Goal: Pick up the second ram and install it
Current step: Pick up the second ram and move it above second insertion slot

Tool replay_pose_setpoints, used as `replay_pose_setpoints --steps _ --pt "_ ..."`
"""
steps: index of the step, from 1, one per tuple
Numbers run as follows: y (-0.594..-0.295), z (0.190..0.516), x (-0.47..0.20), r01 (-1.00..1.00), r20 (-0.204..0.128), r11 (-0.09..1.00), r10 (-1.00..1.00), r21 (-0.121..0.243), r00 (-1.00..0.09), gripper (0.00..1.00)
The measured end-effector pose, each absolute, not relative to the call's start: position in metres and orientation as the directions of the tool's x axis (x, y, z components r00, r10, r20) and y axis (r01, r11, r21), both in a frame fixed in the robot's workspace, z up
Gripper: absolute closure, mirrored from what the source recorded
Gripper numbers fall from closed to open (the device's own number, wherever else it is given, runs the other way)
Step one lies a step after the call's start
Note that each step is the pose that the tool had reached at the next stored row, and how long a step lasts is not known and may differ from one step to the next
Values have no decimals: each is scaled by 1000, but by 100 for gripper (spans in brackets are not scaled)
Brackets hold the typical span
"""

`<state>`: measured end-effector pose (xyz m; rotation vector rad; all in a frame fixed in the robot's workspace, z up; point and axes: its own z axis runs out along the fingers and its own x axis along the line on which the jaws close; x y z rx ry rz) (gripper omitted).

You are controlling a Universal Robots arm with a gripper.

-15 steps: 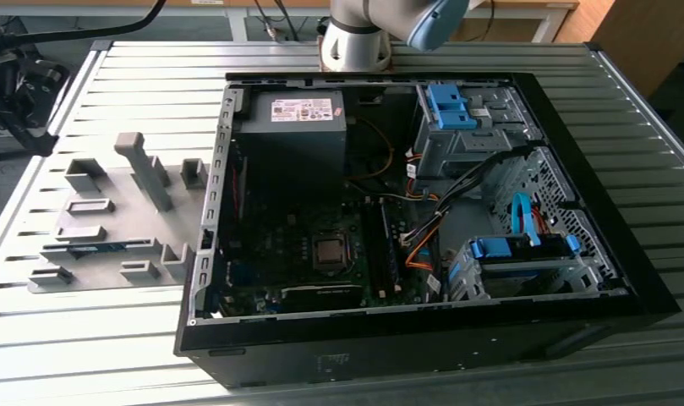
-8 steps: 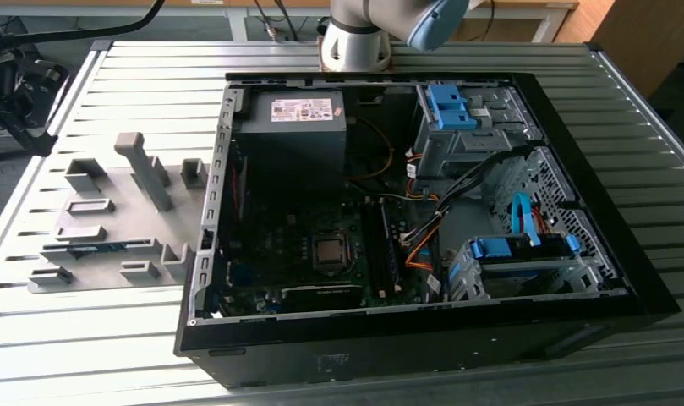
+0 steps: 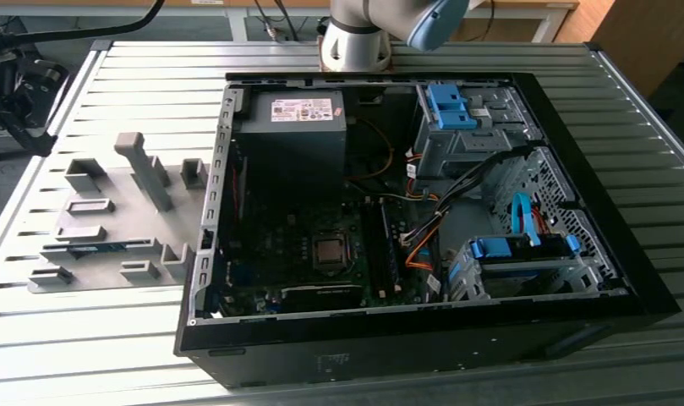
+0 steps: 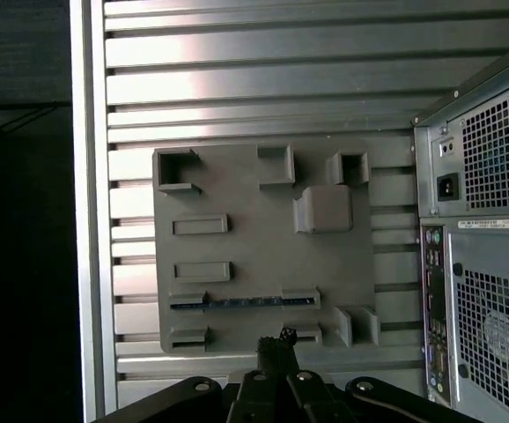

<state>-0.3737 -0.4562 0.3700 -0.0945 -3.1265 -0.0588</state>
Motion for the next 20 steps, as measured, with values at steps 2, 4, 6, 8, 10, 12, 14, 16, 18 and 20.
replay_pose_setpoints --steps 2,4,6,8,10,12,14,16,18,20 --pt "-456 370 -374 35 14 999 35 37 -999 89" --pt "-456 369 -374 -2 14 999 -3 37 -1000 89" --pt "-456 369 -374 -38 14 999 -39 37 -999 89" --pt "-456 369 -374 -62 14 997 -63 37 -998 89" --pt "-456 369 -374 -69 14 997 -69 37 -997 89" --pt "-456 369 -374 -69 14 997 -70 37 -997 89" --pt "-456 369 -374 -69 14 997 -70 37 -997 89" --pt "-456 369 -374 -69 14 997 -70 37 -997 89" --pt "-456 369 -374 -70 14 997 -70 37 -997 89" --pt "-456 369 -374 -72 14 997 -72 37 -997 89"
